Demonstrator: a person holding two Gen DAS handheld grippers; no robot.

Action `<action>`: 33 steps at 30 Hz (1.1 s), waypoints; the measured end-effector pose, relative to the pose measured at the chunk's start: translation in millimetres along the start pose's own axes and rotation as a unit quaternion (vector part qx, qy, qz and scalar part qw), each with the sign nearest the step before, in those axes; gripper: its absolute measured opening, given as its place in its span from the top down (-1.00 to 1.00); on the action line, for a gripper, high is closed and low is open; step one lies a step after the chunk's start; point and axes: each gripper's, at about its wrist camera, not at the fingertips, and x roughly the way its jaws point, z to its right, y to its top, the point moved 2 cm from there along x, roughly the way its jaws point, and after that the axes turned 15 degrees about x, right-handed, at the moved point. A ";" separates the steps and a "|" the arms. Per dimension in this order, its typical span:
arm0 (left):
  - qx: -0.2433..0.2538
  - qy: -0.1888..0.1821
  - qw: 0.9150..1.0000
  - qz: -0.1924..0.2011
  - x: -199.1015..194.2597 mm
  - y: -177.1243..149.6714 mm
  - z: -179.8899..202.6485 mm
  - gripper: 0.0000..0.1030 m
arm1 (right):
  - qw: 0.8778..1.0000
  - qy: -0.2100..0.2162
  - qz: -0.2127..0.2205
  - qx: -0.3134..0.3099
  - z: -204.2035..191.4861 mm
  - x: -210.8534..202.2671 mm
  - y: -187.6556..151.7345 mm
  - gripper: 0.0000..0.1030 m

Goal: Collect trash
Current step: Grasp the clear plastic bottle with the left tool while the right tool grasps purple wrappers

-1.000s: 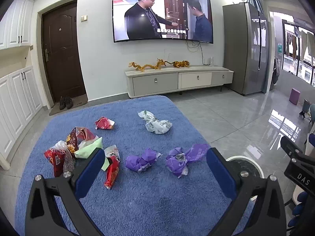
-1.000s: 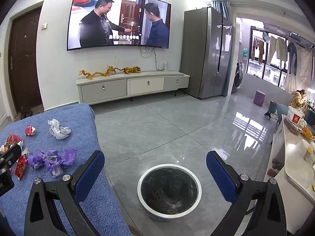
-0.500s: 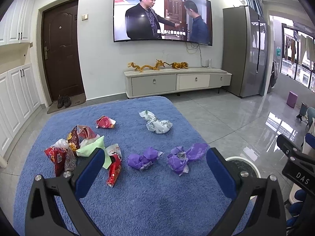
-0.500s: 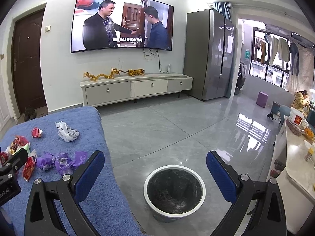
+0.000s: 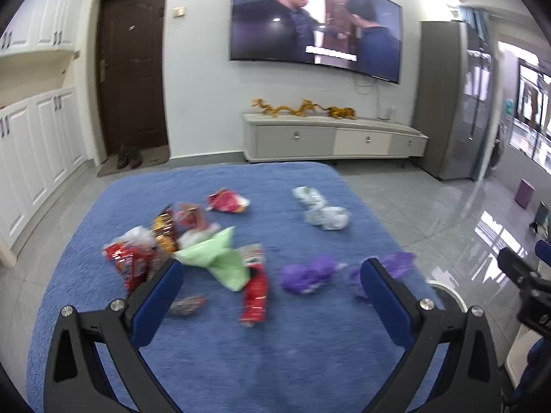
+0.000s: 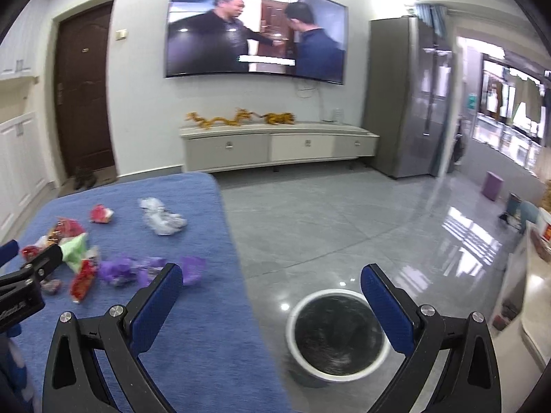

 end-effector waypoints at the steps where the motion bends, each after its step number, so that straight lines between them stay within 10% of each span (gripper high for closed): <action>1: -0.006 0.001 1.000 -0.004 1.4 -4.0 -8.4 -0.99 | 1.000 0.013 -0.007 -0.002 -5.5 3.5 -0.2 -1.00; 6: -0.038 -0.001 0.998 -0.043 18.1 -34.0 -47.8 -0.80 | 0.994 0.083 -0.069 -0.003 -32.8 30.5 -6.4 -0.94; 14: -0.111 -0.041 0.988 -0.094 54.6 -69.1 -83.2 -0.39 | 0.979 0.138 -0.145 -0.021 -73.6 78.8 -24.9 -0.24; 24: -0.172 -0.060 0.976 -0.116 87.9 -80.1 -106.5 0.11 | 0.971 0.138 -0.193 -0.035 -87.4 132.9 -40.5 -0.16; 33: -0.147 -0.049 0.983 -0.100 70.0 -73.4 -92.3 0.61 | 0.972 0.150 -0.182 -0.016 -71.6 121.6 -38.3 0.32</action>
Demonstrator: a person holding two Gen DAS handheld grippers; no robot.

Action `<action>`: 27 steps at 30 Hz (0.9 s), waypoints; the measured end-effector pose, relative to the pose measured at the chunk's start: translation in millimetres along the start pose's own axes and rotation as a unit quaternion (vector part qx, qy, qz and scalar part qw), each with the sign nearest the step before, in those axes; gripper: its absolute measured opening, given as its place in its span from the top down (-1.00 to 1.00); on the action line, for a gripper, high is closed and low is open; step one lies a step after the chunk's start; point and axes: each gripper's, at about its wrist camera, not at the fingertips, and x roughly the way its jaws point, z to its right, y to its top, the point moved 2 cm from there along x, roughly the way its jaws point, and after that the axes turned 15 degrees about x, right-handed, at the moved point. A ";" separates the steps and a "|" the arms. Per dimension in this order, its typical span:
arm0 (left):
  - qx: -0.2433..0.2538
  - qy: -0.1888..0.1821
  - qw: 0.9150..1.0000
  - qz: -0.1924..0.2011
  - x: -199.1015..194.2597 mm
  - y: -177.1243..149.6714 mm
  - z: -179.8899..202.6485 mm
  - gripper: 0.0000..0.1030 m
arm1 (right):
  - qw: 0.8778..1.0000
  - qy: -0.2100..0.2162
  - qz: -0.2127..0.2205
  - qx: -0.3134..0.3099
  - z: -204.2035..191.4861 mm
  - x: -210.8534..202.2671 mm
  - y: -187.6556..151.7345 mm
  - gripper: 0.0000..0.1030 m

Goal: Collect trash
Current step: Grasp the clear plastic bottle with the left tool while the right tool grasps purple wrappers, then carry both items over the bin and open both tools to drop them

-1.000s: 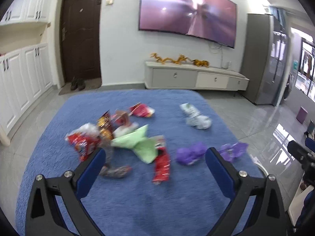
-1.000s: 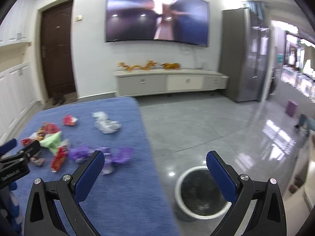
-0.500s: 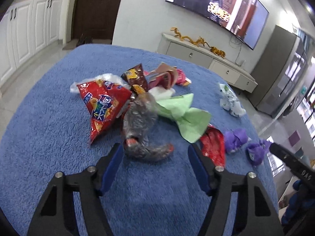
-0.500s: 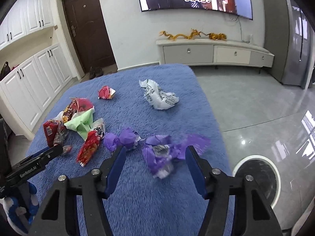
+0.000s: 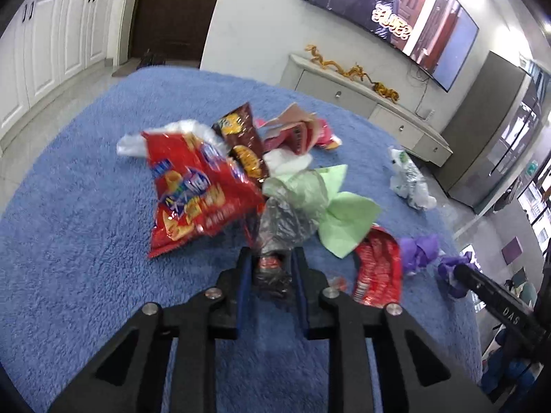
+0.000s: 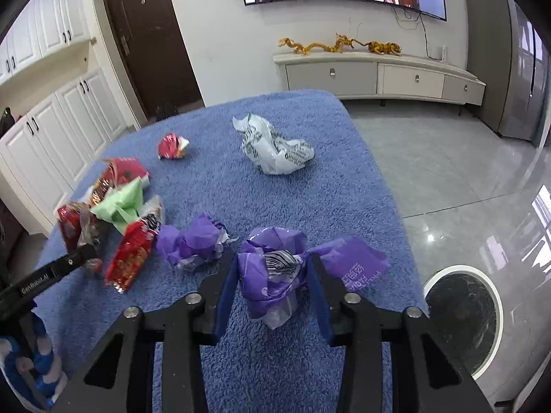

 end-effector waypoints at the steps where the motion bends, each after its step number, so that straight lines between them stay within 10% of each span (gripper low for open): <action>1: 0.006 0.004 1.000 0.005 -5.7 -0.2 2.8 0.64 | 1.000 0.008 0.005 0.001 -1.1 -7.4 -1.4 0.33; 13: 0.048 0.011 0.996 0.079 -84.7 4.2 38.1 0.66 | 0.996 0.044 0.080 0.010 4.6 -103.2 -16.3 0.37; 27: 0.193 -0.129 0.969 0.085 -73.7 47.7 212.9 0.66 | 0.978 -0.031 0.160 0.131 142.5 -174.0 -9.1 0.37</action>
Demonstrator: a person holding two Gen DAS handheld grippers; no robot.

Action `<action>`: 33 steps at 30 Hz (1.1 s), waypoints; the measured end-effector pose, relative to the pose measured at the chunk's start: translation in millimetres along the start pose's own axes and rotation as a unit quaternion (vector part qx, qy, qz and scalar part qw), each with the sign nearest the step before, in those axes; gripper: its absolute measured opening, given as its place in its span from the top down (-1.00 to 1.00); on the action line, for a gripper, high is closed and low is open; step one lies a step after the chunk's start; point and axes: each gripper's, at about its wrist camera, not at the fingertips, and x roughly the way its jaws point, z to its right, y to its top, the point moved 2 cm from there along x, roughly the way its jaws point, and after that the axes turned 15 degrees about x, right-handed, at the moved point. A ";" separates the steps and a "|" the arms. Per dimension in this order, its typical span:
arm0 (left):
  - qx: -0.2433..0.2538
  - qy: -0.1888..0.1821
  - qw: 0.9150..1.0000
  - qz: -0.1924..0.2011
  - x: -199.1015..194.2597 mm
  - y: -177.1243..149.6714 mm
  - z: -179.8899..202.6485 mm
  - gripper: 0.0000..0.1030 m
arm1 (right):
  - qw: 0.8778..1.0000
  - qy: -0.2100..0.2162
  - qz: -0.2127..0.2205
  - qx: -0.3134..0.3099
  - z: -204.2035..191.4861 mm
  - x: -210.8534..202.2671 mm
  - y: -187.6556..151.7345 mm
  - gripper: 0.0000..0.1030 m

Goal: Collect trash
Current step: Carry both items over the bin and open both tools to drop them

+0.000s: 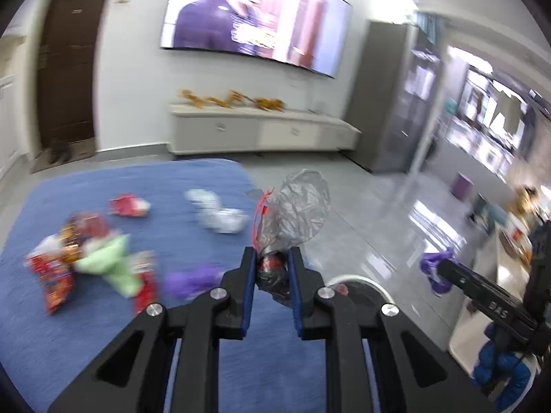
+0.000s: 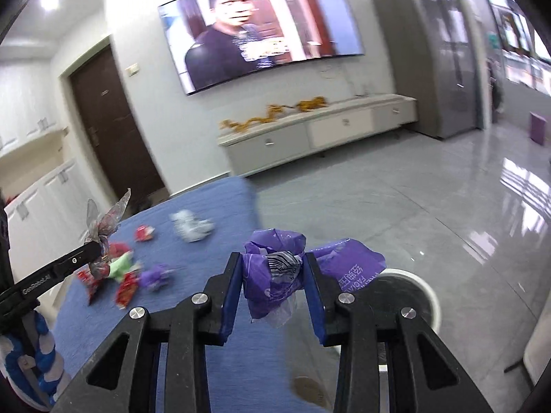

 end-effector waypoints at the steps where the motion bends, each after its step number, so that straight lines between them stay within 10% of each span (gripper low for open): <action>1: 0.008 -0.013 1.000 -0.007 10.0 5.5 10.7 0.66 | 1.000 -0.006 0.001 0.012 11.7 0.8 4.1 0.37; 11: 0.082 -0.105 0.988 -0.083 135.5 36.8 126.6 0.66 | 0.990 -0.061 -0.053 0.115 129.1 66.5 10.9 0.36; 18: 0.047 -0.197 0.971 -0.129 206.8 34.9 156.0 0.63 | 0.982 -0.079 -0.089 0.147 169.9 114.8 8.7 0.26; 21: 0.026 -0.220 0.964 -0.146 228.6 34.2 161.2 0.02 | 0.979 -0.093 -0.093 0.155 182.4 123.8 6.3 0.11; 23: 0.018 -0.222 0.964 -0.145 233.9 35.0 163.4 -0.24 | 0.978 -0.103 -0.091 0.157 187.8 124.6 4.2 -0.04; 33: 0.026 -0.199 0.971 -0.127 216.9 39.0 154.9 -0.24 | 0.979 -0.107 -0.084 0.155 187.5 111.8 8.7 -0.29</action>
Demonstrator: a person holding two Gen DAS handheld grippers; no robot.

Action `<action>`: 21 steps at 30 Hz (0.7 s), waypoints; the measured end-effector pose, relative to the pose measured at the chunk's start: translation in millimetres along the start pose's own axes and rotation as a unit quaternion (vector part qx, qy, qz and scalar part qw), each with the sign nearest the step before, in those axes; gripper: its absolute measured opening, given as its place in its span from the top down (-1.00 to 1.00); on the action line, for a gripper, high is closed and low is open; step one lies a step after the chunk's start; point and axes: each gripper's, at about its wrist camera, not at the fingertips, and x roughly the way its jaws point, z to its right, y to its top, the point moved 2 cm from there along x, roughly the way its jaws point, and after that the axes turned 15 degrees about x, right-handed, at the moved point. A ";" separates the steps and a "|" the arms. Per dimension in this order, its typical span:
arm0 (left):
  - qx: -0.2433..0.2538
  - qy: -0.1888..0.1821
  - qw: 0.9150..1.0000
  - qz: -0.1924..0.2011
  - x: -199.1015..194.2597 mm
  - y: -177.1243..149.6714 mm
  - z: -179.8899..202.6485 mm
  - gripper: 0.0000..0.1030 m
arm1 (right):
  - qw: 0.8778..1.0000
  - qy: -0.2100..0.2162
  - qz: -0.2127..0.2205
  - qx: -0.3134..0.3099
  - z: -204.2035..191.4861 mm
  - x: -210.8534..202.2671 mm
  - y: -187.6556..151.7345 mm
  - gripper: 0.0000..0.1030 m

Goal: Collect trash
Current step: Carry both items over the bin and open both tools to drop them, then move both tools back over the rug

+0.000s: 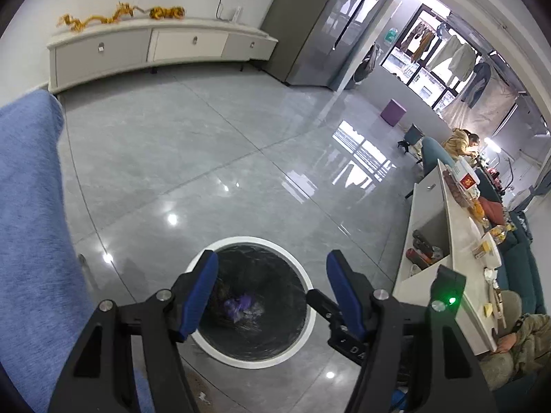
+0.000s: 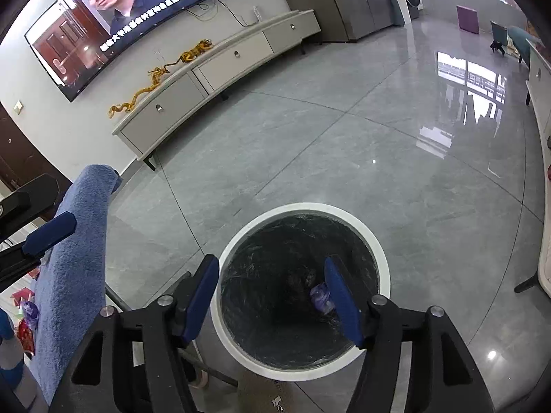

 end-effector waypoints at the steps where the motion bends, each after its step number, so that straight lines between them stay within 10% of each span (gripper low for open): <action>1: 0.004 0.006 1.000 0.005 -7.0 -0.8 1.5 -0.24 | 1.000 0.004 0.005 -0.002 -3.4 -5.0 0.3 -0.37; 10: 0.007 0.061 0.996 0.070 -88.0 -20.0 11.2 -0.24 | 0.997 0.031 0.069 -0.032 -38.5 -74.8 -5.2 -1.00; 21: 0.006 0.145 0.979 0.145 -232.3 -69.9 -16.2 -0.24 | 0.976 0.115 0.150 -0.106 -118.4 -172.8 -31.6 -1.00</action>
